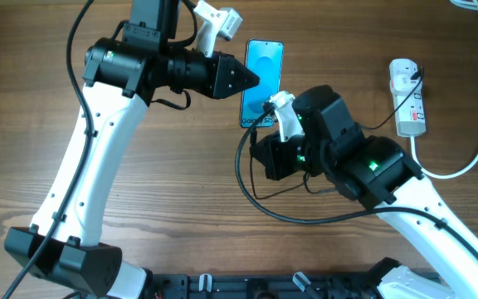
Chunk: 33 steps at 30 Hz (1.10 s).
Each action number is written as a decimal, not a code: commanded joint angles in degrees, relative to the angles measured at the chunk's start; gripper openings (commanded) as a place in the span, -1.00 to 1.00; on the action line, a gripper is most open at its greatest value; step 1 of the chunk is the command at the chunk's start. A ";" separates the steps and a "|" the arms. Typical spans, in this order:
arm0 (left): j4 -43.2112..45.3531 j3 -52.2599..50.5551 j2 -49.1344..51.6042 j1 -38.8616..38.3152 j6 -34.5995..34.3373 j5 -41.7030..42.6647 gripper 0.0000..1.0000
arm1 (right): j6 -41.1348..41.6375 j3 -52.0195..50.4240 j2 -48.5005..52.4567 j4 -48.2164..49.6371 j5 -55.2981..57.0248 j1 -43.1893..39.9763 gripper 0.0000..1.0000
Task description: Plug charger to phone and switch on socket
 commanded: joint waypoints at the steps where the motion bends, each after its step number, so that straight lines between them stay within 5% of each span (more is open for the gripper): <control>1: 0.17 0.81 -1.62 -0.11 -0.13 2.71 -0.92 | -0.98 0.48 0.48 -0.15 1.97 0.15 -0.92; 33: 0.00 0.81 -1.62 -0.11 1.38 1.36 -0.92 | -0.96 0.55 0.46 0.26 1.20 0.17 -0.92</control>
